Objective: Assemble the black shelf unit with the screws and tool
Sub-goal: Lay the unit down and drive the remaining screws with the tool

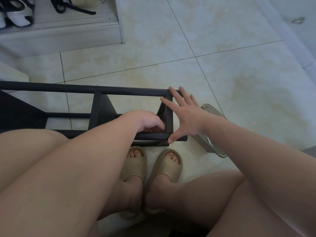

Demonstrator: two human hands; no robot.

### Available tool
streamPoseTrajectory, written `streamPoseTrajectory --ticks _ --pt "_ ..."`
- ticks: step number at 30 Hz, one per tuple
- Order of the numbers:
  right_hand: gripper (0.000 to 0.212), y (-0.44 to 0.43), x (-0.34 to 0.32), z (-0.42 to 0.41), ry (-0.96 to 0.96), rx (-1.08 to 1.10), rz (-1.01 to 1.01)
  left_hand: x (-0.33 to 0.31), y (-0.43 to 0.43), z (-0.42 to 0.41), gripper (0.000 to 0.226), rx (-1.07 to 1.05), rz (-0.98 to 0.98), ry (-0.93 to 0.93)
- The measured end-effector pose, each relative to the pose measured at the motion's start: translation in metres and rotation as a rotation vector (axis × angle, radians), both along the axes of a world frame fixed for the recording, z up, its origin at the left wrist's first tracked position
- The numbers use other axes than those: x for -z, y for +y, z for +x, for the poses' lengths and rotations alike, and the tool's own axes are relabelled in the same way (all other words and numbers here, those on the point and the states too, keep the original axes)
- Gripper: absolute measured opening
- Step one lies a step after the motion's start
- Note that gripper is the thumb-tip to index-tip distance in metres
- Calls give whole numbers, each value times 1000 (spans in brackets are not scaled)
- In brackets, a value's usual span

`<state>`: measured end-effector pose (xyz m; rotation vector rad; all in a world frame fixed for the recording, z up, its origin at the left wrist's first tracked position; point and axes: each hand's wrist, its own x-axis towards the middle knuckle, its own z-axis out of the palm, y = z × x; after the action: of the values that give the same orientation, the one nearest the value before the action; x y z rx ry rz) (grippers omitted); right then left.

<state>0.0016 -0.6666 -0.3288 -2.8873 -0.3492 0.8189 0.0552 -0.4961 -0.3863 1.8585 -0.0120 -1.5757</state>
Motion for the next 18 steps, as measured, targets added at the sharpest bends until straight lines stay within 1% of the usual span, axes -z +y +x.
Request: streamPoseTrajectory --ticks 4,7,11,18 --pt "146 0 0 0 -1 1 0 1 1 2 22 -4 12 38" --pt "146 0 1 0 -1 1 -2 3 1 2 21 15 25 40" --pt "146 0 0 0 -5 3 4 5 -1 2 12 5 27 36" --pt "146 -1 2 0 -7 6 10 6 1 4 17 -13 11 84"
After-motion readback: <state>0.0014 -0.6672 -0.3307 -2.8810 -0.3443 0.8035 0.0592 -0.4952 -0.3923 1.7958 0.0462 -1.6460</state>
